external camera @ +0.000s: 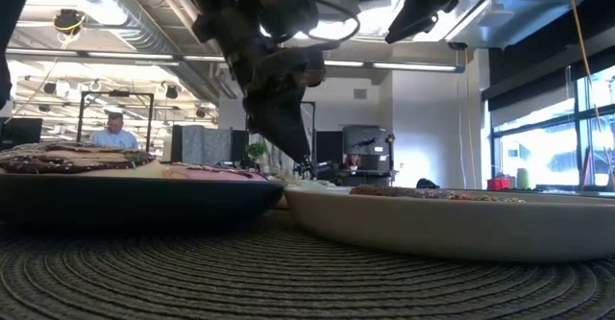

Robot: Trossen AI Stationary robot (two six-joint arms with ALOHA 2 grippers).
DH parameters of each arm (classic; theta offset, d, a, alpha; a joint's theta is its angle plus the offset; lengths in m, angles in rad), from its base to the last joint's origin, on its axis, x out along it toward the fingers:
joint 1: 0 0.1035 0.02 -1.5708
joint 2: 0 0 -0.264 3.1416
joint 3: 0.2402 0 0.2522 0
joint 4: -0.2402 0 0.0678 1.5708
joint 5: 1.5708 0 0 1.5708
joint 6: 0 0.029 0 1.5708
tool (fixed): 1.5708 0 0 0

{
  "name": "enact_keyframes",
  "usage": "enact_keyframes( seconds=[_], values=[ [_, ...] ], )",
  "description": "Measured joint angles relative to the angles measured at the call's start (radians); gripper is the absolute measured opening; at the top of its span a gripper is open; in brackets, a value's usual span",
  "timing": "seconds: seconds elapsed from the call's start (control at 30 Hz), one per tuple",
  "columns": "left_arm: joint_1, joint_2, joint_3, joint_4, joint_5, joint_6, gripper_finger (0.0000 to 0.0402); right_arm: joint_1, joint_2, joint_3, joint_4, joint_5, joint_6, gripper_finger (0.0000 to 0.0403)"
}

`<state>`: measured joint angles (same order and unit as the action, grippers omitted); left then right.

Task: Pick & Place donuts
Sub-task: Put the big light green donut on the black plate

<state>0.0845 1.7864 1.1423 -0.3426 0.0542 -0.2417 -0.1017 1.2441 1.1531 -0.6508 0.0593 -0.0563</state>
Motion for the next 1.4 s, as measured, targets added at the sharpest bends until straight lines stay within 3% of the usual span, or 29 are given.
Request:
enact_keyframes(
  seconds=[0.27, 0.6, 1.13, 1.4],
  values=[
    [0.000, 0.004, 0.000, 0.012, -0.007, 0.106, 0.0116, 0.000, 0.023, 0.000, 0.001, 0.000, -0.005, 0.0177],
    [-0.018, 0.009, 0.001, -0.004, -0.011, 0.131, 0.0116, 0.000, 0.067, 0.000, 0.002, 0.001, -0.004, 0.0177],
    [-0.027, 0.095, 0.002, -0.019, -0.086, 0.064, 0.0114, 0.000, 0.071, 0.000, 0.066, 0.002, -0.008, 0.0177],
    [-0.027, 0.093, 0.002, -0.024, -0.085, 0.063, 0.0054, 0.000, 0.071, 0.000, 0.066, 0.001, -0.006, 0.0177]
  ],
)
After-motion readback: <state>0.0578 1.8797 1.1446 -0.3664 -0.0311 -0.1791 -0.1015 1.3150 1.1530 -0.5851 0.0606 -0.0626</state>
